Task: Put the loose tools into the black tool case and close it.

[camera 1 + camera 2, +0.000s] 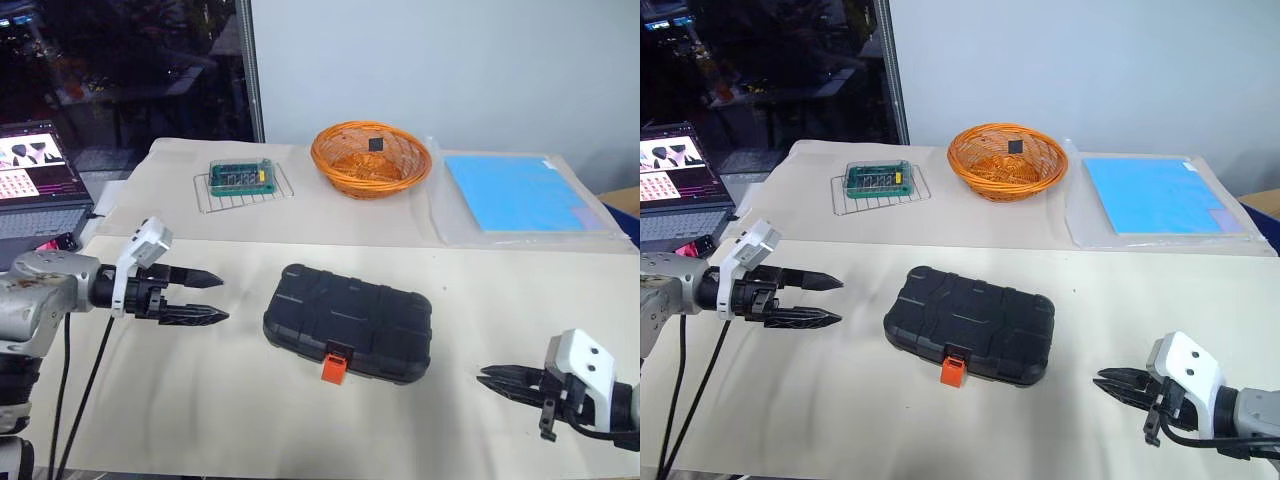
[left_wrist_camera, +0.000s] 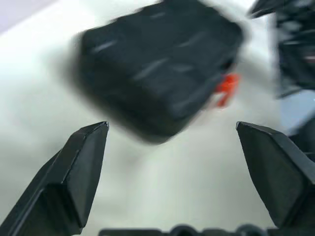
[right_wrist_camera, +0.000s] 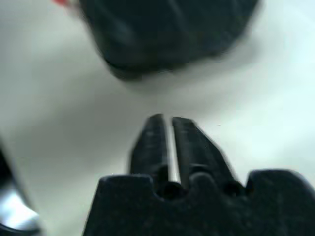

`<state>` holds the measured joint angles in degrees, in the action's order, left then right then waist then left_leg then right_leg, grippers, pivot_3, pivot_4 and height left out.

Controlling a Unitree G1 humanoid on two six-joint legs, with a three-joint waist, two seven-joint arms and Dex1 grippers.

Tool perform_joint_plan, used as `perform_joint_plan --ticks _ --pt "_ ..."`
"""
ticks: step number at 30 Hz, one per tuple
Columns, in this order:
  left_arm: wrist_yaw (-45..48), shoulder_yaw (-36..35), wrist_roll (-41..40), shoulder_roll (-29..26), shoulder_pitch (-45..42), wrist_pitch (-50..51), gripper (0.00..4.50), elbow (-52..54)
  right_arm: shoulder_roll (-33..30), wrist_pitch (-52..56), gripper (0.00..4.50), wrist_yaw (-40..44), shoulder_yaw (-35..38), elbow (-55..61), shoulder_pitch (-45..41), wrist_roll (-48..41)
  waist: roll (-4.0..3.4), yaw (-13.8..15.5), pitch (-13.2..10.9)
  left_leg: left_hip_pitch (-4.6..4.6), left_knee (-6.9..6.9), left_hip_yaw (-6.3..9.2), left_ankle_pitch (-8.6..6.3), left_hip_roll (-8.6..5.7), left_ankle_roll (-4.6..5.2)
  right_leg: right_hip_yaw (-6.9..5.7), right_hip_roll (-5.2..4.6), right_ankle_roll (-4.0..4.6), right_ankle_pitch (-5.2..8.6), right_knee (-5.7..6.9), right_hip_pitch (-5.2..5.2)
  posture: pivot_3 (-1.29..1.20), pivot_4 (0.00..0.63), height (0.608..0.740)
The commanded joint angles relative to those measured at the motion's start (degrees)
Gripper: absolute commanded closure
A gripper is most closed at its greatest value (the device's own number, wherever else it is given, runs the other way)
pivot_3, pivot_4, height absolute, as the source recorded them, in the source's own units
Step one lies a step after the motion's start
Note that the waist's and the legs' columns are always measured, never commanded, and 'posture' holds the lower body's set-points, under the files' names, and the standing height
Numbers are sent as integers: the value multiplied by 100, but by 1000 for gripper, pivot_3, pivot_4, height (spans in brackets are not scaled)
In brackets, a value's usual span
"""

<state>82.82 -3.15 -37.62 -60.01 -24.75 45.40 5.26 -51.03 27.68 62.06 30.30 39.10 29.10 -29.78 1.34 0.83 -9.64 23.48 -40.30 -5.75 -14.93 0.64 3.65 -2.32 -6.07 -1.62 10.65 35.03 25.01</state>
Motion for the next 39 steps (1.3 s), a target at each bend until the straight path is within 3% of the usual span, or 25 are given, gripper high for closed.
perform_joint_plan --ticks 1,6,12,15,17,18,21,23,29,32,33,36,39 --pt "-116 -12 -355 154 -67 182 0 681 -205 342 4473 -143 -932 654 -107 -1 3 -4 2 0 0 0 0 0 0 0 -1 0 0 0 1 0 150 740" --pt "-637 110 -397 671 -279 206 0 1037 -178 700 4473 -1301 -2942 101 -1285 1465 9 -16 2 14 -2 -9 2 -5 1 2 0 4 -2 2 15 0 150 740" --pt "-938 481 -213 1050 -553 38 0 1317 799 845 4473 -2707 -3673 -1668 -3504 2557 75 -115 0 6 -7 -19 40 15 32 7 44 31 -23 -10 8 0 150 740" --pt "-1189 860 205 1414 -873 -304 0 1148 1137 390 4473 -2848 -3835 -2605 -4444 2796 59 -95 -11 14 -8 -36 36 9 -19 15 32 32 -42 -3 23 0 150 740" --pt "-1357 1083 459 1662 -1110 -431 0 901 1324 198 4473 -2758 -3905 -3083 -4897 2798 58 -52 -11 7 -7 -36 41 11 -19 14 43 37 -49 2 19 0 150 740" --pt "-1425 1183 604 1748 -1217 -494 0 770 1362 145 4473 -2705 -3937 -3240 -5042 2819 58 -41 -11 11 -5 -36 67 12 25 16 49 39 -50 3 23 0 150 740" --pt "-1321 1361 820 1796 -1363 -651 0 570 1217 288 4473 -2387 -3896 -3144 -5060 2727 58 -36 -10 20 1 -35 66 17 36 19 63 54 -57 0 27 0 150 740" --pt "-981 1362 715 1638 -1311 -659 0 615 1053 916 4473 -2228 -3347 -2434 -4635 2316 58 -36 -10 31 6 -38 61 16 35 21 63 39 -69 -1 38 0 150 740" --pt "-449 1265 710 1347 -1140 -884 0 485 881 2457 2687 -2010 -1818 -224 -3126 1094 40 2 0 112 10 -35 65 10 0 12 60 17 -56 15 111 0 150 740" --pt "-327 1266 676 1348 -1170 -903 0 419 840 2850 3229 -1754 -1531 632 -2374 480 40 -8 0 117 -9 -39 48 6 27 16 55 1 -60 -13 105 0 150 740" --pt "-238 1282 675 1323 -1159 -934 0 420 920 2913 3600 -1792 -1640 751 -2333 336 42 -10 0 113 -12 -39 25 6 65 17 54 -2 -57 -11 103 0 150 740" --pt "-29 1295 671 1240 -1106 -973 0 434 1063 2905 4464 -2042 -2228 667 -2602 332 44 -48 -1 101 -17 -44 31 10 55 23 54 -14 -44 -10 102 0 150 740" --pt "111 1266 690 1160 -1040 -1017 0 458 1220 2777 4464 -2309 -2898 151 -3178 605 44 -86 -1 60 -25 -46 48 19 44 25 54 19 -43 -1 68 0 150 740"
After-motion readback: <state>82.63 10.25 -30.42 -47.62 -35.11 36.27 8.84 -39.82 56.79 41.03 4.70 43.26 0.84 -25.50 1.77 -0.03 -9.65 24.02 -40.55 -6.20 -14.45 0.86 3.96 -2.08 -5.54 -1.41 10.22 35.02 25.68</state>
